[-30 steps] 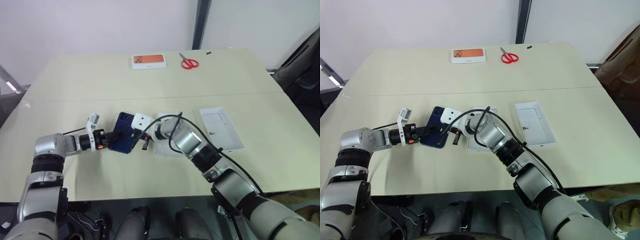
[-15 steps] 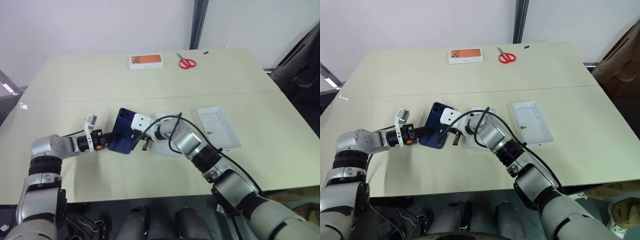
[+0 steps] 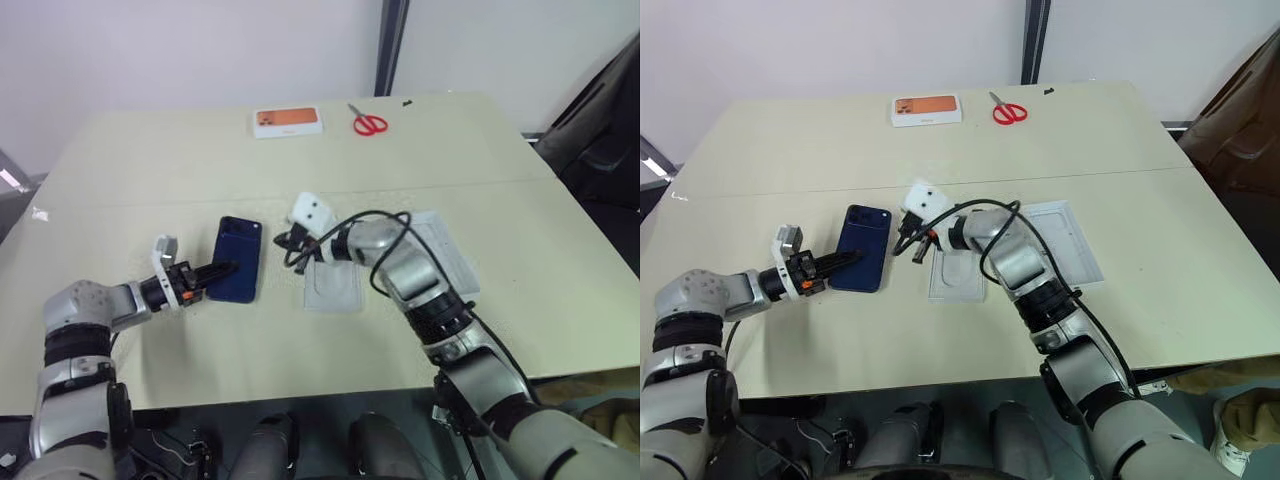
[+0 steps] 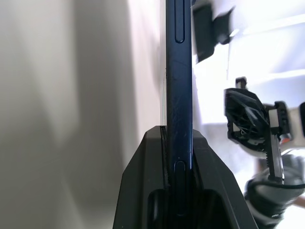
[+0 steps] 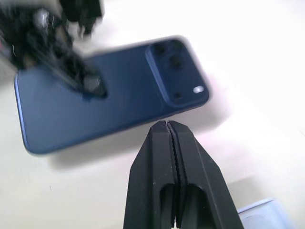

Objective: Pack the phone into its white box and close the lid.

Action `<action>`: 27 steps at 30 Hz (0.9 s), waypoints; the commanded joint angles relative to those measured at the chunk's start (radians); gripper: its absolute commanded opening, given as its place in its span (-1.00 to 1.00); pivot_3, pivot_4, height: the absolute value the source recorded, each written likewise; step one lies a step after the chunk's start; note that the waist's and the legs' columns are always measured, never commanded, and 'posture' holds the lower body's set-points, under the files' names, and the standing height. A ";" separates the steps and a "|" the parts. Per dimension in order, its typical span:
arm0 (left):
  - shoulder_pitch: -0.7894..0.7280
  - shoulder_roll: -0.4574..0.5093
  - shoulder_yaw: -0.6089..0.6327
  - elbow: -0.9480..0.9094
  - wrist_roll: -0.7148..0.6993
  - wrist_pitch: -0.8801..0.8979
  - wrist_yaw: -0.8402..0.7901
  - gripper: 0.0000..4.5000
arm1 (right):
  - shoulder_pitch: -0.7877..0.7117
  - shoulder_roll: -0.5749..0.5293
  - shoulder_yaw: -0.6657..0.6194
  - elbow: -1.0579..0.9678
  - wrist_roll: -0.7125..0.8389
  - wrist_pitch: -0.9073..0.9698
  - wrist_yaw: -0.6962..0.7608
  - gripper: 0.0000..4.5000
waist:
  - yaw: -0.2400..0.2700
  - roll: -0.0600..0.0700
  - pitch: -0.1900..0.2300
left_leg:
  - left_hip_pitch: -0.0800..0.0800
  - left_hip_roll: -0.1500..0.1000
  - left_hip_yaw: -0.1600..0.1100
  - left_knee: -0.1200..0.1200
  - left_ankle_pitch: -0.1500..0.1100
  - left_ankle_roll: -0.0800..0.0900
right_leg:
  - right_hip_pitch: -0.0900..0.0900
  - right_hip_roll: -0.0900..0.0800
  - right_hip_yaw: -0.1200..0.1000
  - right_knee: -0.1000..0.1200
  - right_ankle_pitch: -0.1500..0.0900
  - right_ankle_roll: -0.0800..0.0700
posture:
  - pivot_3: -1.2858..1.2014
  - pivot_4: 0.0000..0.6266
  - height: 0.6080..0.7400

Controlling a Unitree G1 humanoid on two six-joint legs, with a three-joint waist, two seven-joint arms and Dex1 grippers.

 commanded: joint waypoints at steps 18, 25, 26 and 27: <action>-0.014 -0.167 0.216 -0.270 -0.202 0.156 0.315 -1.00 | 0.335 -0.413 0.033 -0.404 0.158 -0.081 0.295 0.51 | 0.007 -0.003 0.002 | -0.004 0.000 0.000 0.002 -0.001 0.001 | 0.001 -0.001 0.000 -0.001 0.000 0.000 | 0.03 -0.52 0.91; -0.010 -0.188 0.200 -0.318 -0.220 0.158 0.347 -1.00 | 0.338 -0.396 0.074 -0.327 0.104 -0.161 0.260 0.51 | 0.026 -0.004 0.002 | -0.004 0.000 0.000 0.003 0.001 -0.001 | 0.002 -0.001 0.000 -0.002 0.000 0.000 | 0.03 -0.52 0.91; -0.009 -0.188 0.199 -0.322 -0.222 0.158 0.350 -1.00 | 0.338 -0.395 0.076 -0.320 0.102 -0.166 0.259 0.51 | 0.028 -0.004 0.002 | -0.004 0.000 0.001 0.003 0.001 -0.001 | 0.002 -0.001 0.000 -0.002 0.000 0.000 | 0.03 -0.52 0.91; -0.008 -0.189 0.198 -0.325 -0.225 0.158 0.353 -1.00 | 0.337 -0.393 0.077 -0.316 0.101 -0.170 0.260 0.51 | 0.029 -0.004 0.003 | -0.004 0.000 0.001 0.003 0.001 -0.001 | 0.002 -0.001 0.000 -0.002 0.000 0.000 | 0.03 -0.52 0.91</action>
